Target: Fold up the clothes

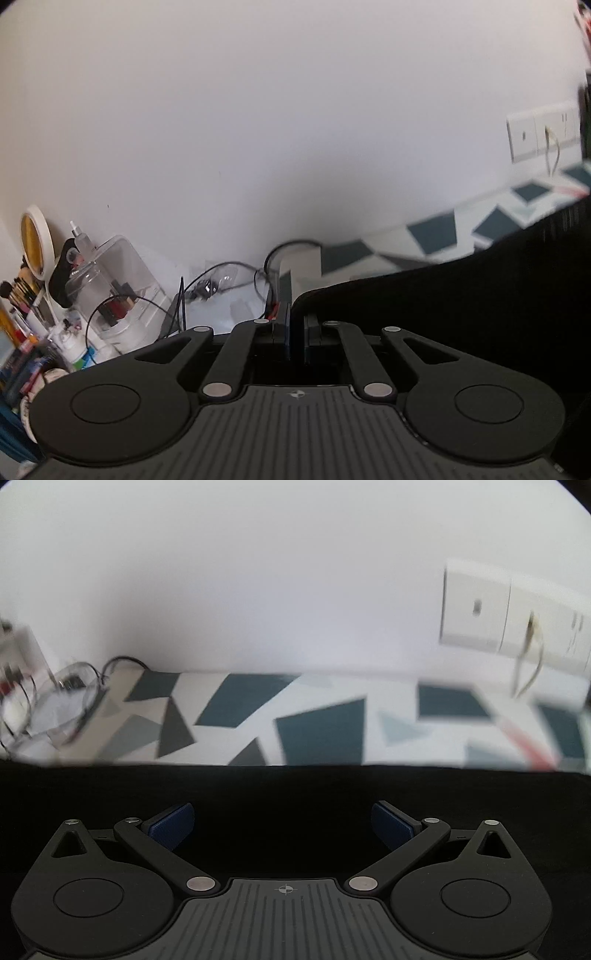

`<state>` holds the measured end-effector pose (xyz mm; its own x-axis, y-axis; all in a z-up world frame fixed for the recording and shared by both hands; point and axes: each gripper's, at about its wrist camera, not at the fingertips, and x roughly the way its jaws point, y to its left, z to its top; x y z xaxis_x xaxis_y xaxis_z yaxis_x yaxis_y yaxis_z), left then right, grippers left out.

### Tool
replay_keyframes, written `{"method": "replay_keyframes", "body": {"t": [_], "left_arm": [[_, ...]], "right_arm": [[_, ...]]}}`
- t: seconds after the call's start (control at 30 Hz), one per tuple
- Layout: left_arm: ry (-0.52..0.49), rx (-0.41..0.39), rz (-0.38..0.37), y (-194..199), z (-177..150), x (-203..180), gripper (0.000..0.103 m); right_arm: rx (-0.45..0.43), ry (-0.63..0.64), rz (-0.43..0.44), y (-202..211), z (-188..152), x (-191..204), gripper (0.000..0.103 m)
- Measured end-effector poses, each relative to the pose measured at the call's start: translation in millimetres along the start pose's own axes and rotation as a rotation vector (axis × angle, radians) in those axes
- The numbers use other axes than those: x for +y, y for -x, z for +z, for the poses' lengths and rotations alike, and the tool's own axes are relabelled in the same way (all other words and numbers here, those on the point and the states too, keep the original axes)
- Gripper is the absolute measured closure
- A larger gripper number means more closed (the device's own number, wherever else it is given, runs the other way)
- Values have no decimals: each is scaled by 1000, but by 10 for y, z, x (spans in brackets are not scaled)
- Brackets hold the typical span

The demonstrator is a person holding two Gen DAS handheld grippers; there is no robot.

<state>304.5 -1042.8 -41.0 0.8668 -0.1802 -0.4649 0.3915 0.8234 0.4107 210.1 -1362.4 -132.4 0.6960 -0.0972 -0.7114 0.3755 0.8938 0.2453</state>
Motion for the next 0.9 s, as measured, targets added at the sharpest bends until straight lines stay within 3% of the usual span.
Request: {"method": "replay_keyframes", "body": {"t": [0.2,0.23,0.33,0.4,0.43,0.47,0.57,0.67,0.77,0.9], "left_arm": [[-11,-48,36,147,-105,-104,96],[-21,-73,42,199,-106,-112,96],[-48,-148,59,354,-110,-136,96],[-46,-153,53,399,-117,-128,96],[-45,-155,50,422,-120,-123,96],[-43,-156,47,443,-124,-119,96],[-18,-121,31,435,-160,-81,96],[9,-92,-19,337,-150,-66,96],[20,-106,-64,73,-46,-75,96],[-21,-165,-92,-461,204,-122,96]], "right_arm": [[142,-643,181,-200,144,-505,1],[180,-726,193,-260,146,-566,6],[251,-774,163,-329,159,-568,27],[276,-789,140,-343,160,-560,41],[251,-812,149,-275,137,-588,72],[225,-836,159,-204,112,-618,90],[97,-879,226,116,29,-689,93],[-145,-726,263,668,54,-619,93],[-311,-587,286,955,245,-584,93],[-346,-585,267,775,616,-694,93]]}}
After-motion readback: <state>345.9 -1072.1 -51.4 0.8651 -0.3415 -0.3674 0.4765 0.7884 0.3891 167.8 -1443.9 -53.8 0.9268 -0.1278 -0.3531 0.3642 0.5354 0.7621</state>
